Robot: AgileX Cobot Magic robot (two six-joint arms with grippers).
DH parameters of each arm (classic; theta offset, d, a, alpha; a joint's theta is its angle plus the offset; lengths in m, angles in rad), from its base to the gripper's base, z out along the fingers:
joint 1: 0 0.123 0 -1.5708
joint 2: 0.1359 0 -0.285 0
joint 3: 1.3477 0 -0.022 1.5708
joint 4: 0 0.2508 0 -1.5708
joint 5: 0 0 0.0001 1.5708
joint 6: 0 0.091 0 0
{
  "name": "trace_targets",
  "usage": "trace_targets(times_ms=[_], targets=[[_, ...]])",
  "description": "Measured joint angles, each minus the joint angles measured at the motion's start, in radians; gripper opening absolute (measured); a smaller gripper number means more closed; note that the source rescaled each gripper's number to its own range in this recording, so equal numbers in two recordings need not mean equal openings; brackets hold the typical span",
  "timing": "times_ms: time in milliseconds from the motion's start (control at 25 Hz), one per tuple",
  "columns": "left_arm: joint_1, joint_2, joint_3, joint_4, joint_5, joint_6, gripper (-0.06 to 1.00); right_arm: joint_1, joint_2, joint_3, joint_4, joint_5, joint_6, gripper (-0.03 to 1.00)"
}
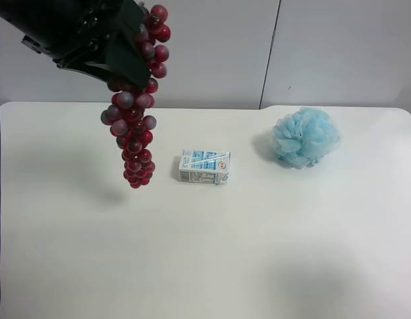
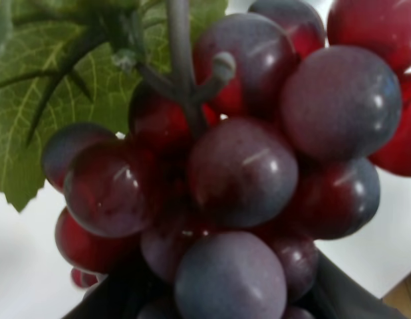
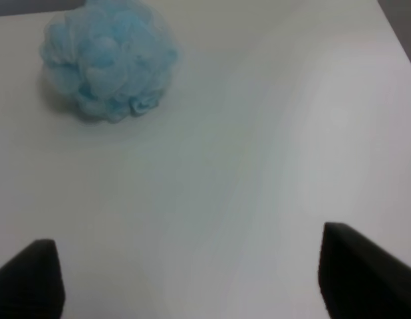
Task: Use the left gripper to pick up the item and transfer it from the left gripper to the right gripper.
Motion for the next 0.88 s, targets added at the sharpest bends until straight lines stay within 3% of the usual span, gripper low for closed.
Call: trace_targets(times_ms=[240, 480, 760, 880], targets=[[-0.158, 0.019, 0.006, -0.021, -0.085, 0.003, 0.01, 0.0, 0.0, 0.0, 0.0, 0.0, 0.0, 0.67], [-0.257, 0.092, 0.006, -0.045, -0.137, 0.007, 0.01, 0.0, 0.0, 0.0, 0.0, 0.0, 0.0, 0.67], [-0.3, 0.131, 0.008, -0.063, -0.233, 0.011, 0.01, 0.0, 0.0, 0.0, 0.002, 0.0, -0.004, 0.67], [-0.3, 0.132, 0.008, -0.071, -0.248, 0.015, 0.01, 0.0, 0.0, 0.0, 0.048, 0.0, -0.07, 0.67]])
